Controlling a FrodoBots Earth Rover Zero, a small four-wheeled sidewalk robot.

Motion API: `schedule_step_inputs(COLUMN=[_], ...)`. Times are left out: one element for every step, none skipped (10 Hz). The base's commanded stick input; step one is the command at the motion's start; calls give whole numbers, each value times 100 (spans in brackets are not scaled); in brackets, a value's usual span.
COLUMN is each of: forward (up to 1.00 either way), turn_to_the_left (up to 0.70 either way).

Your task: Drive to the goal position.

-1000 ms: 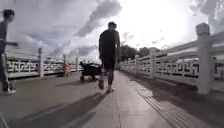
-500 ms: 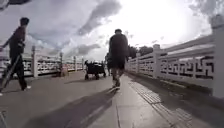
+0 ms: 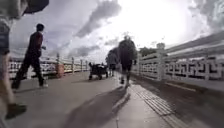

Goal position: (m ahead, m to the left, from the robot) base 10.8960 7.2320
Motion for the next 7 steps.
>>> schedule_step_inputs(forward=[70, 70, 70, 70, 70, 70, 70], turn_to_the_left=[0, 0, 0, 0, 0, 0, 0])
